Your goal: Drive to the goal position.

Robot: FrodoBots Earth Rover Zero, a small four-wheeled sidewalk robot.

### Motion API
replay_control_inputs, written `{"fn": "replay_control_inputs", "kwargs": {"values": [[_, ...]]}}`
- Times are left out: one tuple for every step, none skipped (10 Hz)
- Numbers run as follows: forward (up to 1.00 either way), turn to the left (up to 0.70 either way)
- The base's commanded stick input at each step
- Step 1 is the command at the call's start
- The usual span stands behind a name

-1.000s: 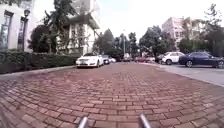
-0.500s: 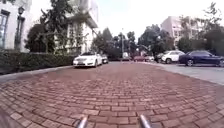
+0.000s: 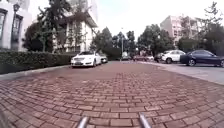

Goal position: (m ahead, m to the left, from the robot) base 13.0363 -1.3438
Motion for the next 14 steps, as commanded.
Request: {"fn": "replay_control_inputs", "kwargs": {"values": [[0.45,0.00],[0.45,0.00],[0.45,0.00],[0.45,0.00],[0.45,0.00],[0.45,0.00],[0.45,0.00],[0.45,0.00],[0.45,0.00],[0.45,0.00],[0.45,0.00],[0.45,0.00],[0.45,0.00],[0.45,0.00]]}}
